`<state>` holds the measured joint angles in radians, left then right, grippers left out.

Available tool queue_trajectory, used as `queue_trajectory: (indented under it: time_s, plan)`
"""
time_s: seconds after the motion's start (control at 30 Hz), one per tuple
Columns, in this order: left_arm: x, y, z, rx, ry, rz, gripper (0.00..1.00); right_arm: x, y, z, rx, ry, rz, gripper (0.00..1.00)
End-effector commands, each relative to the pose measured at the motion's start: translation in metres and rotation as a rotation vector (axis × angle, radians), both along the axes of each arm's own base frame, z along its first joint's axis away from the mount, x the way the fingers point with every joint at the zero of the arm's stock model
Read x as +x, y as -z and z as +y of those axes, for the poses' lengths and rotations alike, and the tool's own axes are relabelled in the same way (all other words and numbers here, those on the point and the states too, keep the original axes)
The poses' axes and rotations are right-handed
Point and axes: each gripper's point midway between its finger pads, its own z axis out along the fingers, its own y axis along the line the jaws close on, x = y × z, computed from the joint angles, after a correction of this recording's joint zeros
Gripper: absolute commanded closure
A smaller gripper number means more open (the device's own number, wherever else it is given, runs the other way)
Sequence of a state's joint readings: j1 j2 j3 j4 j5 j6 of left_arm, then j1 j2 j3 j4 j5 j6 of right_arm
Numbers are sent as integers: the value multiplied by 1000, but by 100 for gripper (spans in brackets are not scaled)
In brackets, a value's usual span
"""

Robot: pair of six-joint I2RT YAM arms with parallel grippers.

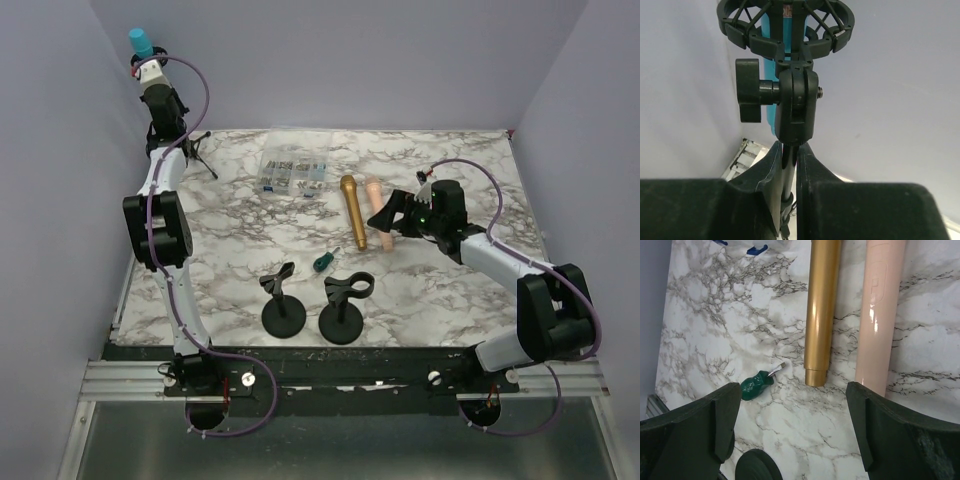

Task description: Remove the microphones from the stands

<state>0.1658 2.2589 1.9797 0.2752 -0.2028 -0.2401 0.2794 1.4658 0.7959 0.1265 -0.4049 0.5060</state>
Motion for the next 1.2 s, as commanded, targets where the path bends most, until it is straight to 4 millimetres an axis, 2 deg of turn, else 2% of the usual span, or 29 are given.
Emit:
queue_trajectory:
  time_s: [0.0, 0.13, 0.27, 0.37, 0.5, 0.57, 0.7, 0.83, 1.0, 1.17]
  plan:
    - [-12, -15, -21, -18, 83, -33, 100, 10, -12, -3, -9, 17, -45, 6]
    - [-36, -11, -30, -1, 104, -10, 100, 8, -16, -3, -5, 16, -56, 6]
    - [-69, -15, -41, 17, 121, -12, 100, 5, -16, -3, 5, 13, -60, 6]
    - [-92, -8, -50, 12, 139, 22, 100, 4, -16, -1, 13, 5, -56, 6]
    - [-123, -9, -68, 26, 182, 50, 100, 2, -20, -1, 18, 1, -66, 6]
    - [-141, -11, -75, 21, 183, 65, 100, 1, -21, -2, 17, 6, -71, 6]
    - [-180, 0, -91, -22, 189, 106, 100, 2, -19, -4, 7, 12, -72, 6]
    - [-220, 12, -115, -51, 224, 177, 100, 2, -18, -3, 7, 9, -69, 6]
    - [-270, 18, -158, -58, 336, 182, 100, 1, -21, -6, -4, 19, -81, 6]
    - [-306, 26, -183, -105, 463, 197, 100, 0, -22, -7, -7, 22, -87, 6]
